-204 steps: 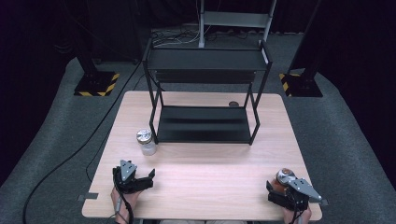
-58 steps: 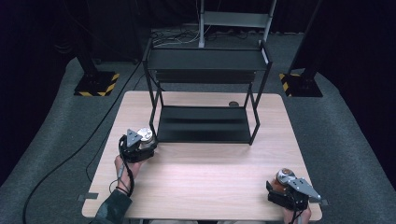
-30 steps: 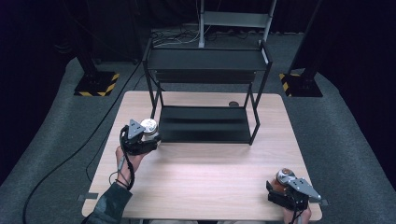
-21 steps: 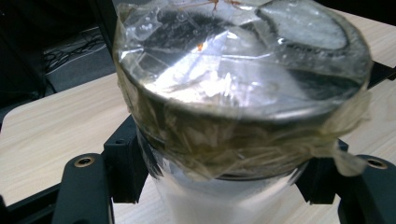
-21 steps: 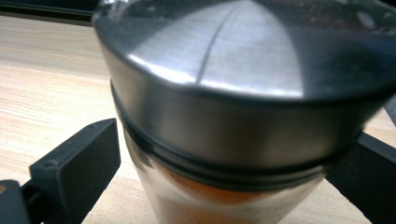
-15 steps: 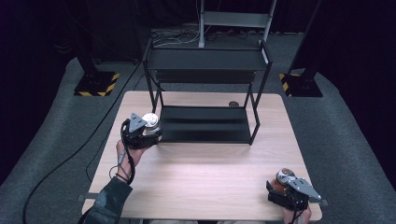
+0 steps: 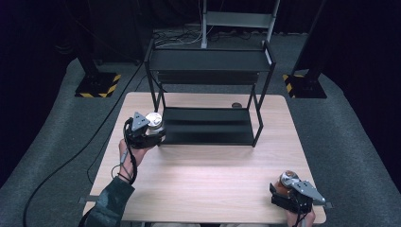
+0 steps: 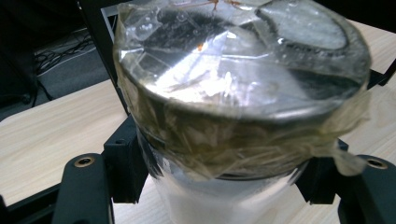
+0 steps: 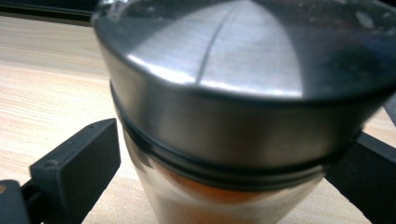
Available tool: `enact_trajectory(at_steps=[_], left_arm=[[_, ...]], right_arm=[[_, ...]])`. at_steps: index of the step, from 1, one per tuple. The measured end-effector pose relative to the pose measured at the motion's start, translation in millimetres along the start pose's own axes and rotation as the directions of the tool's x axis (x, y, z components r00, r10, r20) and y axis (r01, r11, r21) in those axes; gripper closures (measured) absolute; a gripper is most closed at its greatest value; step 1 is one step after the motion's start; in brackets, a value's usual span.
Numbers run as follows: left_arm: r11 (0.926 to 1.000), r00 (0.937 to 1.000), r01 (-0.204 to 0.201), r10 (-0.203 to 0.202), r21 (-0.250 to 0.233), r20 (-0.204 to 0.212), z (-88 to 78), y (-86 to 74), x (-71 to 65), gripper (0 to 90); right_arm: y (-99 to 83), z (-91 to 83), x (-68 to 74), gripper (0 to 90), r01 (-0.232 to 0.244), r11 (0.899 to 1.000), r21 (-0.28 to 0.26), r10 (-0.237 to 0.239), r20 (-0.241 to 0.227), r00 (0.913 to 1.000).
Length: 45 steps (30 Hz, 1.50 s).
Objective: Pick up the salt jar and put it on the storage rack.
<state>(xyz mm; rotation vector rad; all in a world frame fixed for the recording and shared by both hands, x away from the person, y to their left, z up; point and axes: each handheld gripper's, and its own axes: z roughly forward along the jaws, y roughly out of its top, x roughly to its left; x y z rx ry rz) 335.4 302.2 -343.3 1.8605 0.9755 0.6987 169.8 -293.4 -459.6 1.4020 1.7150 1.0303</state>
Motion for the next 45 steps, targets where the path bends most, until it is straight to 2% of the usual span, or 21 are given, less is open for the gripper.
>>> enact_trajectory(at_steps=[16, 28, 45], left_arm=[[0.9998, 0.9999, -0.014, 0.014, -0.016, 0.008, -0.8, 13.7, 0.5, 31.0], [0.9995, 0.9997, -0.004, 0.005, -0.031, 0.022, 0.1, 26.9, 5.5, 31.0], [0.9997, 0.9994, -0.007, 0.008, -0.024, 0.034, 4.2, 48.0, 11.2, 31.0]], right_arm=[[0.4, 0.2, 0.6, 0.0, 0.003, 1.000, 0.002, -0.003, 0.002, 1.0000], [1.6, 0.9, 0.9, 0.0, 0.007, 1.000, 0.009, -0.007, 0.002, 1.0000], [2.0, 1.1, 0.8, 0.0, 0.005, 1.000, 0.011, -0.005, 0.001, 1.0000]])
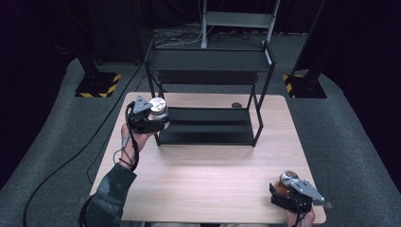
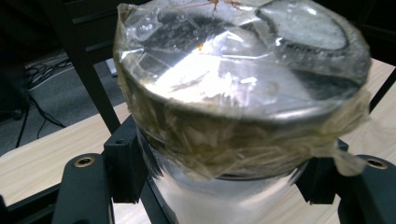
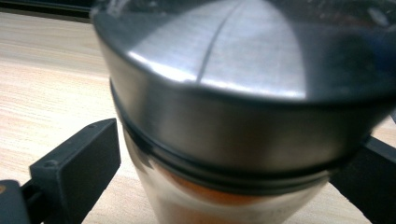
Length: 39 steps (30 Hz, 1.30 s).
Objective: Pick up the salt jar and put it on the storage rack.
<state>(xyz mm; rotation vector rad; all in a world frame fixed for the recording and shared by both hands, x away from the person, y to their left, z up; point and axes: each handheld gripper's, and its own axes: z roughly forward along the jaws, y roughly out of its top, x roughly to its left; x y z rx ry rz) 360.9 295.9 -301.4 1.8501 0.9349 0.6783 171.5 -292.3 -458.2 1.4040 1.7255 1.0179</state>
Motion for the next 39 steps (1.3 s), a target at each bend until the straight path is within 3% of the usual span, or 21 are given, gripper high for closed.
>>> enact_trajectory(at_steps=[39], left_arm=[[0.9992, 0.9992, -0.040, 0.040, 0.000, 0.003, -2.2, 49.0, 6.9, 31.0]], right_arm=[[0.0, 0.0, 0.7, 0.0, 0.000, 1.000, 0.000, 0.000, 0.003, 1.0000]])
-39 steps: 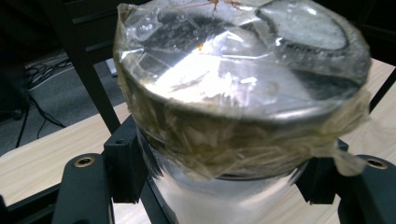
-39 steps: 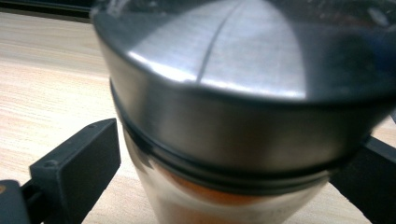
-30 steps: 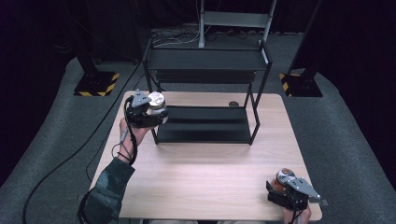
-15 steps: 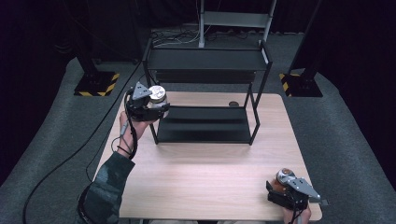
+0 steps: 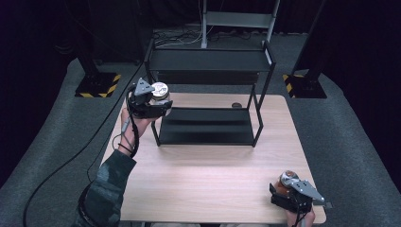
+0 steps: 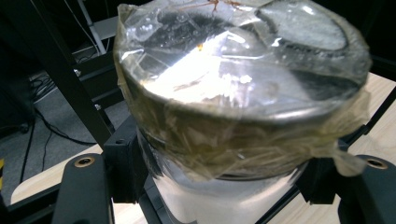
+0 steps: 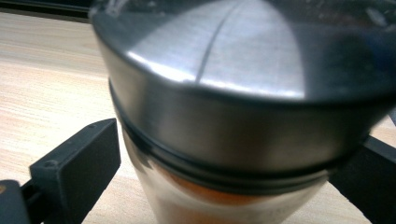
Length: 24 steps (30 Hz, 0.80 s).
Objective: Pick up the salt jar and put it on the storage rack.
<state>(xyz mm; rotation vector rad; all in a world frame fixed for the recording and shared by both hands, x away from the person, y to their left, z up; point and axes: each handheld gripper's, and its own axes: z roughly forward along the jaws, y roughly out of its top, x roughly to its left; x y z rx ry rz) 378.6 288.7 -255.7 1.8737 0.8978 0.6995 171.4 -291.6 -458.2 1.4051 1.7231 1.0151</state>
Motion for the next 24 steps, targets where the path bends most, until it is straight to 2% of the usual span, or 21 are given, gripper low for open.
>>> enact_trajectory(at_steps=[24], left_arm=[[0.9998, 0.9998, -0.018, 0.018, -0.004, 0.007, -3.3, 27.6, 2.6, 31.0]], right_arm=[[0.6, 0.4, -0.1, 0.0, 0.000, 1.000, 0.003, 0.000, 0.000, 1.0000]])
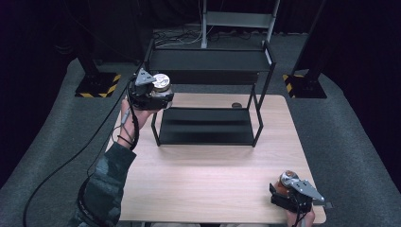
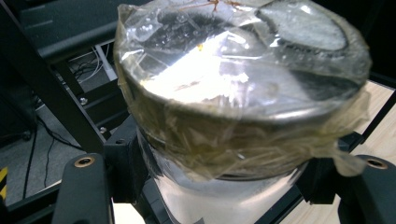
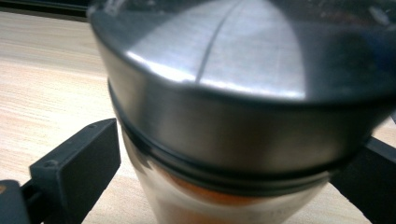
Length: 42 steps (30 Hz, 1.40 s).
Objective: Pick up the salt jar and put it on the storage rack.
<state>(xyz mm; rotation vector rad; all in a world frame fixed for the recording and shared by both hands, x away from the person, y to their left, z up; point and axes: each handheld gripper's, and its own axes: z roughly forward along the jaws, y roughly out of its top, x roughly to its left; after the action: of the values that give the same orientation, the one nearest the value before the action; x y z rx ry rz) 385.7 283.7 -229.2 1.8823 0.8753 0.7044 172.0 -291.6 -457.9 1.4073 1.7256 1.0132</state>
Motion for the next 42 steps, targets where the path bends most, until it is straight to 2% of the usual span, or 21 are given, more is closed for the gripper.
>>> enact_trajectory(at_steps=[12, 42], left_arm=[[1.0000, 1.0000, -0.007, 0.007, -0.002, 0.007, -1.5, 13.5, 1.6, 31.0], [0.9999, 0.9985, 0.012, -0.011, -0.012, 0.055, -6.9, 44.8, 16.4, 31.0]], right_arm=[[0.3, 0.2, -0.1, 0.0, -0.001, 1.000, 0.002, 0.001, 0.000, 1.0000], [0.4, 0.1, 0.0, 0.0, -0.004, 1.000, 0.002, 0.004, 0.002, 1.0000]])
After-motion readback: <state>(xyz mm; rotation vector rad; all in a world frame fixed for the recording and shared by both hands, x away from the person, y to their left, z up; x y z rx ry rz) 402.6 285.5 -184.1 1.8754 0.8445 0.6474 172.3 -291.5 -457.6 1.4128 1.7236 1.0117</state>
